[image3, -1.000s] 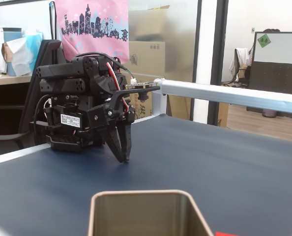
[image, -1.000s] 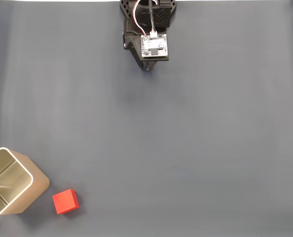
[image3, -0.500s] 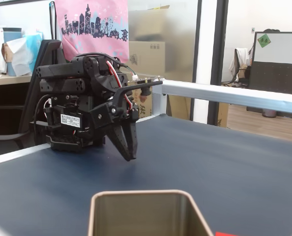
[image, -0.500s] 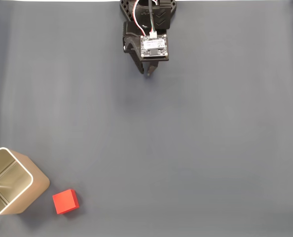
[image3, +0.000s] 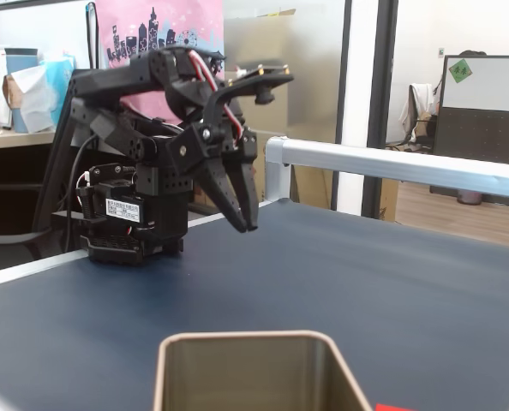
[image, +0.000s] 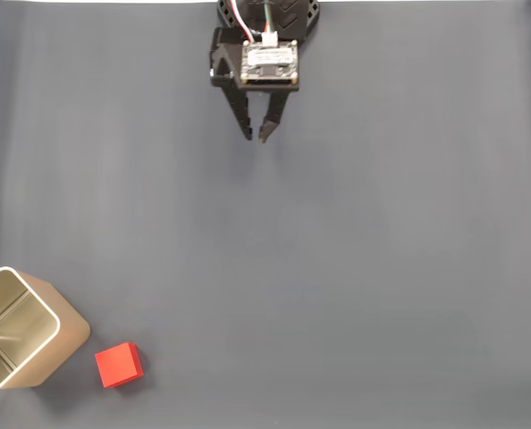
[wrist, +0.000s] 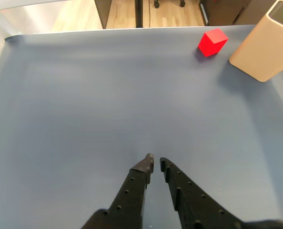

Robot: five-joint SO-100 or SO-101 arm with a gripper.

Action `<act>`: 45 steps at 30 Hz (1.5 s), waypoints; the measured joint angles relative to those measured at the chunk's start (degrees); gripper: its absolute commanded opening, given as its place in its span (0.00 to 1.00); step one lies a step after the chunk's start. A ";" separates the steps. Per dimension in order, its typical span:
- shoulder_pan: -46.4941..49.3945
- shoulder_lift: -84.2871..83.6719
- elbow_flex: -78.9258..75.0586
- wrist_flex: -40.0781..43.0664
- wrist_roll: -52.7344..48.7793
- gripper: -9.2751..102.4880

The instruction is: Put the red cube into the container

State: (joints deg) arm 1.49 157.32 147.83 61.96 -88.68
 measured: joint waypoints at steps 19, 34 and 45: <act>15.12 -40.17 -38.58 -6.86 -4.66 0.15; 19.42 -69.26 -61.79 -18.81 1.41 0.39; 19.42 -81.83 -64.78 -32.08 7.29 0.42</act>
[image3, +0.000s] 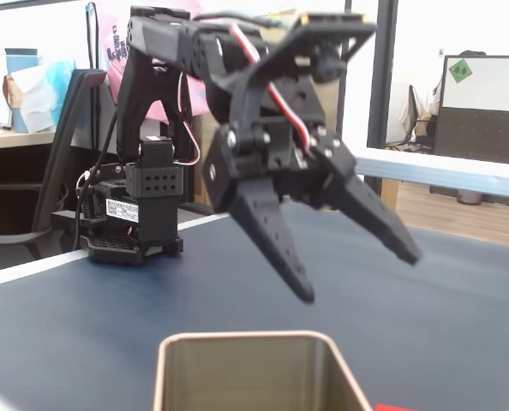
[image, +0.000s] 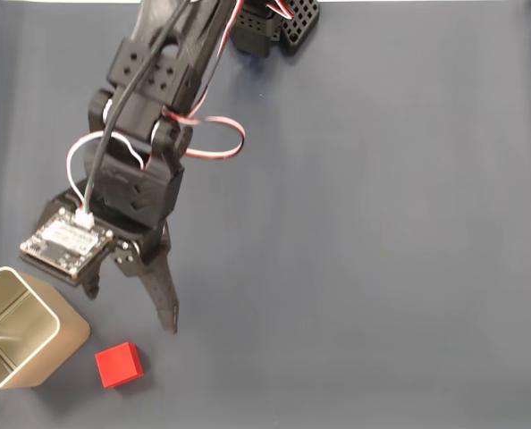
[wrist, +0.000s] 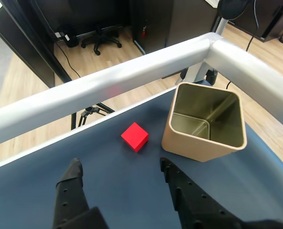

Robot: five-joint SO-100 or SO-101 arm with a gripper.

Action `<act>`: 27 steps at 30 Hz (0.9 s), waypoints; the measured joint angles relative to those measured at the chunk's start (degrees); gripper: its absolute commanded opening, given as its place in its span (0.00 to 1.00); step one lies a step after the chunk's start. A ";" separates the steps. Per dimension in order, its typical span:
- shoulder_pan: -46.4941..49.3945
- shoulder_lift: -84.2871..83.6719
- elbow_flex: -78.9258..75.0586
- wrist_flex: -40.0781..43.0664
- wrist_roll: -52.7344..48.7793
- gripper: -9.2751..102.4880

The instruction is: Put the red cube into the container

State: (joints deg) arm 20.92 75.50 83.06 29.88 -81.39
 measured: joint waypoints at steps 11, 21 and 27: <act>0.00 -10.72 0.00 -10.72 0.44 0.43; 0.88 -18.63 -2.11 -20.39 0.88 0.43; 2.81 -20.92 -4.66 -21.97 0.70 0.43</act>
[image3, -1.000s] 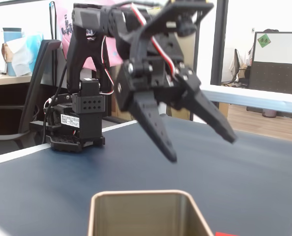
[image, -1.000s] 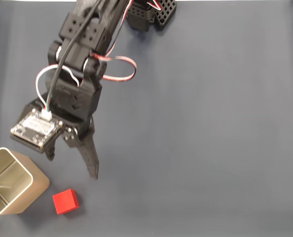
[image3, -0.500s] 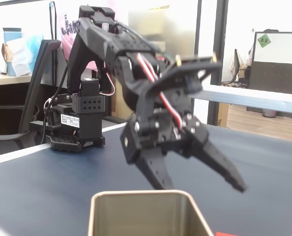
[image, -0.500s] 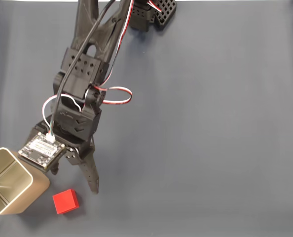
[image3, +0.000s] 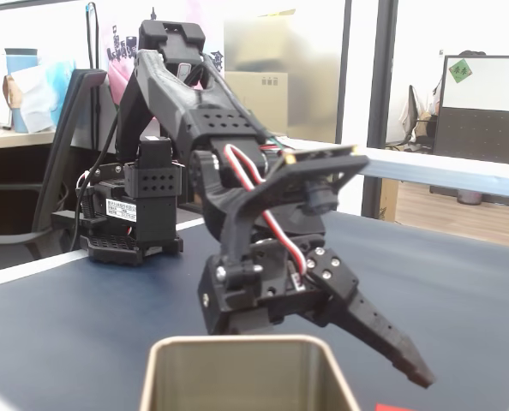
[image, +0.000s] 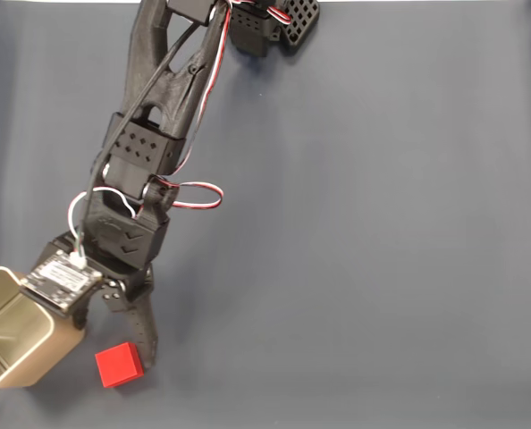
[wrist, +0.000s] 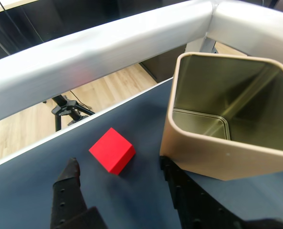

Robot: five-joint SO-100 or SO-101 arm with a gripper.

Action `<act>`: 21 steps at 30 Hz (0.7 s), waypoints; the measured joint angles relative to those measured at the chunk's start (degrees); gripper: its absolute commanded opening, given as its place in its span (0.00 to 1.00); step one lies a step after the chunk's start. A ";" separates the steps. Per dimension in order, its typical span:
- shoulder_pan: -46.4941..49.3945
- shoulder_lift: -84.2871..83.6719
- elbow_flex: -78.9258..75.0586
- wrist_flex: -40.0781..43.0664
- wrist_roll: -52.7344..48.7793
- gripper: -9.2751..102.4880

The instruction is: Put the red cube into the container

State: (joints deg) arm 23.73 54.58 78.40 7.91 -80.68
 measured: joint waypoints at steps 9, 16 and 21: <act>-0.26 -2.46 -1.58 -2.29 -0.70 0.43; -0.26 -4.13 -2.02 -4.57 -1.85 0.43; -0.62 -5.71 -2.64 -5.71 -2.81 0.43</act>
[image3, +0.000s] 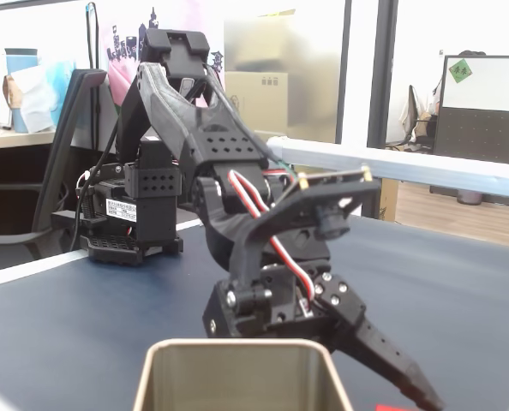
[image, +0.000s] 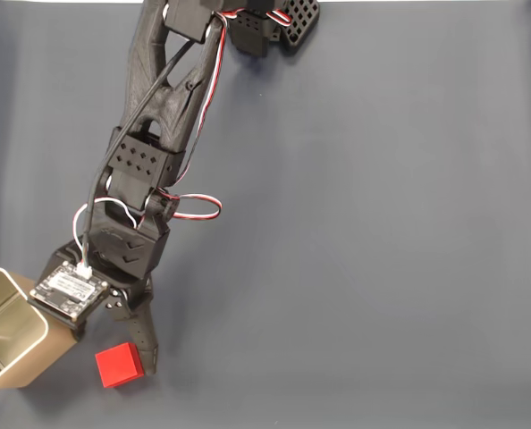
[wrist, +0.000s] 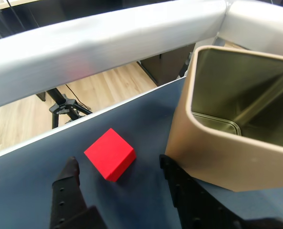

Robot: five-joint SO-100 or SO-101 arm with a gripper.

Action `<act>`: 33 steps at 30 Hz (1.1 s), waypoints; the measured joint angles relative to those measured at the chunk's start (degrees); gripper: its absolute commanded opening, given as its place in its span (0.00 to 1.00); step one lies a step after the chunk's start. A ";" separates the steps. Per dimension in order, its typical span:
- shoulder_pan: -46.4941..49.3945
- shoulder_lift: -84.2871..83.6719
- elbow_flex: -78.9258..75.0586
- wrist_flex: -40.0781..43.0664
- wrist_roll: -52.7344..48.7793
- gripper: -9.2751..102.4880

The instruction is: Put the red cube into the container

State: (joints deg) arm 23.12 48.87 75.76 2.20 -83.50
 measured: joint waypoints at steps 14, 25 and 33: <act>-3.16 -2.02 -2.55 -0.53 -0.35 0.42; -3.16 -2.64 -2.55 -0.53 -2.11 0.30; -3.16 -2.72 -2.55 -0.53 -2.81 0.25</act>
State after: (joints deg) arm 19.95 46.14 73.21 1.67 -86.31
